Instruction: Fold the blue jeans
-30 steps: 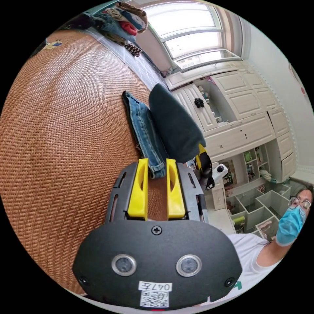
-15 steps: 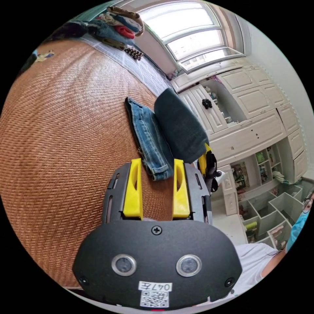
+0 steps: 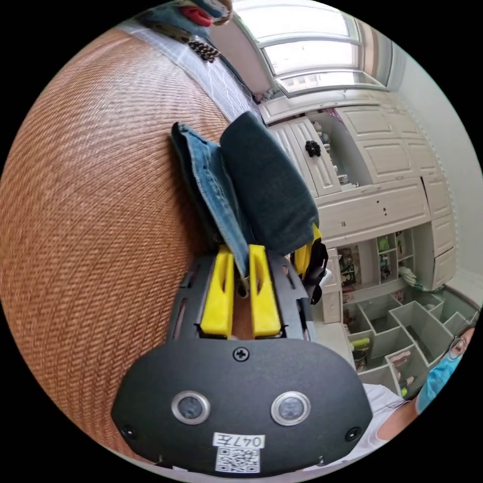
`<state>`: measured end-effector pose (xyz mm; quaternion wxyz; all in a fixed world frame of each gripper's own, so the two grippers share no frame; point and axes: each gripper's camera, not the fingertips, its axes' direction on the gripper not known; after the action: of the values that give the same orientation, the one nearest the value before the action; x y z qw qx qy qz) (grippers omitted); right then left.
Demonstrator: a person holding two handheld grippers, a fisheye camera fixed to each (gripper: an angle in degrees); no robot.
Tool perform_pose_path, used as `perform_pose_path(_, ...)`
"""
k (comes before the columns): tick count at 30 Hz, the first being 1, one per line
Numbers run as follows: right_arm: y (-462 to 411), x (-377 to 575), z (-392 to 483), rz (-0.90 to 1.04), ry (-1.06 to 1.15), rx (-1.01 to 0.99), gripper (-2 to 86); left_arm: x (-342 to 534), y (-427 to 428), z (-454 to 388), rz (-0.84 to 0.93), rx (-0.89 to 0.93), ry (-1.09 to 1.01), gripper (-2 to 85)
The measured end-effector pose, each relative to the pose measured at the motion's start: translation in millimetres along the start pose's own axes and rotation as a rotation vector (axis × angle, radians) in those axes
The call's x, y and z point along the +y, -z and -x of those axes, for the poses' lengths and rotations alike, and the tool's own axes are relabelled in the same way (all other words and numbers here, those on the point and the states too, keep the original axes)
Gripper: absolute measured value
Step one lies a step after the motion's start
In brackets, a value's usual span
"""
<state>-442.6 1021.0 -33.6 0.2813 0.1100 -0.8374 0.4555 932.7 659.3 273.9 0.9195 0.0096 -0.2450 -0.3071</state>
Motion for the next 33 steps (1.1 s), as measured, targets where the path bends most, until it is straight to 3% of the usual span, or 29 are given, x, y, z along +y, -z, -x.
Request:
perform_pose_path(4, -27, -6, 5, 0.051, 0.018, -0.062, 0.6, 1, 24, -37, -0.021, -0.083, -0.12, 2.9)
perform_pose_path(10, -161, 2, 123, 0.345, 0.341, -0.096, 0.5, 37, 160, -37, -0.154, -0.224, -0.154, 1.9)
perform_pose_path(15, -294, 45, 225, 0.503, 0.473, -0.165, 0.4, 144, 310, -19, -0.383, -0.478, -0.096, 2.0)
perform_pose_path(20, -409, 100, 346, 0.681, 0.662, -0.24, 0.3, 254, 385, -14, -0.57, -0.663, -0.023, 2.1)
perform_pose_path(23, -447, 103, 389, 0.772, 0.791, -0.217, 0.2, 283, 406, -10, -0.6, -0.677, 0.011, 2.3)
perform_pose_path(27, -426, 6, 371, 0.646, 0.793, -0.083, 0.2, 282, 412, -23, -0.571, -0.696, -0.027, 2.6)
perform_pose_path(29, -383, -93, 308, 0.529, 0.616, 0.021, 0.2, 278, 410, -26, -0.56, -0.694, -0.05, 2.7)
perform_pose_path(33, -278, -187, 194, 0.346, 0.37, 0.184, 0.3, 266, 416, -20, -0.575, -0.677, -0.067, 2.8)
